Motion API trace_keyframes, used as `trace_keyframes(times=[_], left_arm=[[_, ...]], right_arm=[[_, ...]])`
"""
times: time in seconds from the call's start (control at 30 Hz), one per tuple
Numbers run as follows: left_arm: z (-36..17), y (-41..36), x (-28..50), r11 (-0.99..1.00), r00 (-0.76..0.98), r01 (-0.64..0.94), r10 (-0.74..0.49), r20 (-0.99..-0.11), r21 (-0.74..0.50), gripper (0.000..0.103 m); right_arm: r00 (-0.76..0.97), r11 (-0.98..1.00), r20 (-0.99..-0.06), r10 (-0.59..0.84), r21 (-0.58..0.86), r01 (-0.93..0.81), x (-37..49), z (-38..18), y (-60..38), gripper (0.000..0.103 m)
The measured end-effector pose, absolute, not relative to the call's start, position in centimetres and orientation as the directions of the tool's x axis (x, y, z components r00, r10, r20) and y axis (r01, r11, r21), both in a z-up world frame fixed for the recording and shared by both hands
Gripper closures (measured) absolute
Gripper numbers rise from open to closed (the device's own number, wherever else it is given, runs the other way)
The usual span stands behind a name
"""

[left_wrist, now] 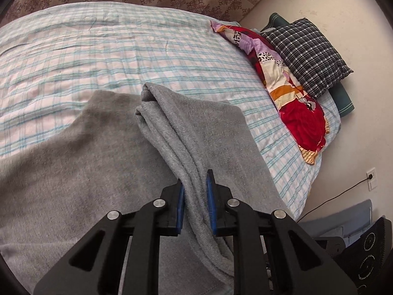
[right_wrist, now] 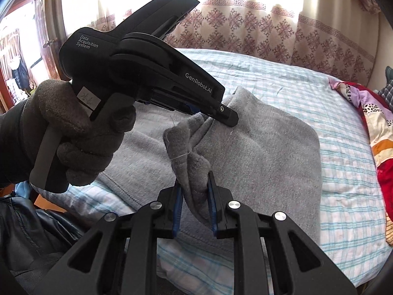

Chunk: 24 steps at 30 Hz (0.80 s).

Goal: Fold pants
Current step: 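Lay the held edge over the grey sweatpants and open both tools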

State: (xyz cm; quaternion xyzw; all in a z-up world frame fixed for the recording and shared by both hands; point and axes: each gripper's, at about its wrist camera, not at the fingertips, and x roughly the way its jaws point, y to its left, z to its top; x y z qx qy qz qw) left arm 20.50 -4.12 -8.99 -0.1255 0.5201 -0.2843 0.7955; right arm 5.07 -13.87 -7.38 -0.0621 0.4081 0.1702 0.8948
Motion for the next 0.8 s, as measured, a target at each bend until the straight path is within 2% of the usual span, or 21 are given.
trace_keyframes(times=[0.27,0.33,0.4,0.47,0.63,0.8], left_arm=[[-11.9,-3.6,20.0,0.839,0.309,0.32,-0.532,-0.788,-0.441,0.086],[-12.3,-3.8,19.9,0.85,0.312,0.333,-0.509,-0.803,-0.409,0.082],[-12.4,-4.1,19.5,0.861,0.331,0.356,-0.48,-0.812,-0.364,0.08],[-12.1,-4.3,19.2,0.864,0.349,0.381,-0.465,-0.814,-0.33,0.079],[-11.9,-4.6,19.0,0.881,0.371,0.394,-0.412,-0.832,-0.261,0.074],[-10.0,-4.2,18.7,0.896,0.416,0.379,-0.39,-0.822,-0.233,0.073]], right_arm=[[0.546,0.935,-0.8,0.247,0.048,-0.352,6.8,-9.1,-13.0,0.084],[0.536,0.938,-0.805,0.256,0.072,-0.34,7.1,-8.9,-13.6,0.083],[0.536,0.938,-0.794,0.287,0.119,-0.326,7.2,-8.2,-15.0,0.069],[0.546,0.939,-0.779,0.309,0.158,-0.306,6.7,-7.4,-16.8,0.064],[0.595,0.968,-0.764,0.249,0.205,-0.142,4.1,-5.8,-23.8,0.062],[0.572,0.978,-0.812,0.119,0.197,0.076,2.1,-6.1,-30.3,0.062]])
